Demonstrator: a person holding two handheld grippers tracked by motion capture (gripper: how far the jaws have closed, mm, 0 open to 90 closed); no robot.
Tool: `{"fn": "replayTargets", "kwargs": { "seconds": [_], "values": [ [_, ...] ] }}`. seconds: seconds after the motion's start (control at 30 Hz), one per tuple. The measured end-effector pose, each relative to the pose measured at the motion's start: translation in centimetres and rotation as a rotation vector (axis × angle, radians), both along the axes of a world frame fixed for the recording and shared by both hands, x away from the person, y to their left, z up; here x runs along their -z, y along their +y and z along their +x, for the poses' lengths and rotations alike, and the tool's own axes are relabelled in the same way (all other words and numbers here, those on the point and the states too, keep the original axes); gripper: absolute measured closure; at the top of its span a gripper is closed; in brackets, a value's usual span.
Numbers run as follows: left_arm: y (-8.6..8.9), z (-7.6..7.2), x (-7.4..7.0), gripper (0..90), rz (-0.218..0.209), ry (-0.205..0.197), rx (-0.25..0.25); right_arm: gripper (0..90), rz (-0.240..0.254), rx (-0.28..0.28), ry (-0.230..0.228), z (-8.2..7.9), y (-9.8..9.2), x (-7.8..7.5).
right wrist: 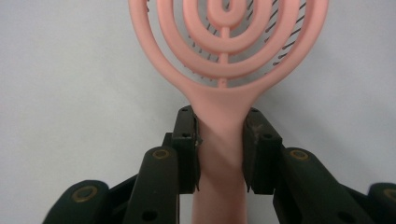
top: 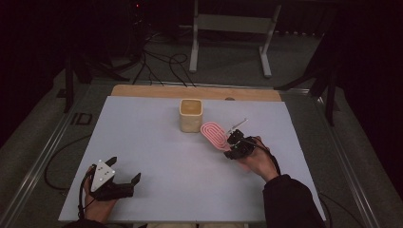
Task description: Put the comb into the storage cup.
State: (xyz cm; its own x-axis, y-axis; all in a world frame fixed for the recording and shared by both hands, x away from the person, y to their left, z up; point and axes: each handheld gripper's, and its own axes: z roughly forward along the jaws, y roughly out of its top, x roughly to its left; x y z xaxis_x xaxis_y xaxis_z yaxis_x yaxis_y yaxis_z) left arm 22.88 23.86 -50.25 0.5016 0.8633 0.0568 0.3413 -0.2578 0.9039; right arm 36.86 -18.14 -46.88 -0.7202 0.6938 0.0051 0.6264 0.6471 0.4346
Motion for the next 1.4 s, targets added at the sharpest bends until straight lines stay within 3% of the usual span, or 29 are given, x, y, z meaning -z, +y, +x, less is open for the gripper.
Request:
{"fn": "replayTargets", "kwargs": {
  "seconds": [0.37, 0.47, 0.5, 0.67, 0.97, 1.23, 1.4],
  "values": [
    [0.0, 0.1, 0.2, 0.0, 0.000, 0.008, -0.008, 69.8, 0.128, 0.019, -0.113, -2.7, -1.7, -1.4],
    [0.0, 0.1, 0.2, 0.0, 0.000, 0.010, -0.008, 69.8, 0.136, 0.021, -0.123, -2.9, -1.8, -1.4],
    [0.0, 0.1, 0.3, 0.0, 0.004, 0.013, -0.009, 69.8, 0.185, 0.033, -0.159, -4.0, -2.7, -1.4],
    [-0.1, 0.2, 0.4, 0.0, 0.010, 0.020, -0.012, 69.8, 0.234, 0.049, -0.194, -5.2, -3.7, -1.4],
    [-0.1, 0.3, 0.5, 0.0, 0.011, 0.034, -0.031, 69.7, 0.232, 0.042, -0.215, -5.6, -3.9, -1.6],
    [-0.4, 0.2, 0.4, 0.0, 0.006, 0.050, -0.027, 69.8, 0.235, 0.026, -0.216, -5.9, -3.0, -1.0],
    [-1.0, 0.3, -0.3, 0.0, -0.008, 0.047, -0.037, 69.8, 0.253, 0.002, -0.240, -6.1, -2.2, -1.2]
  ]
}}
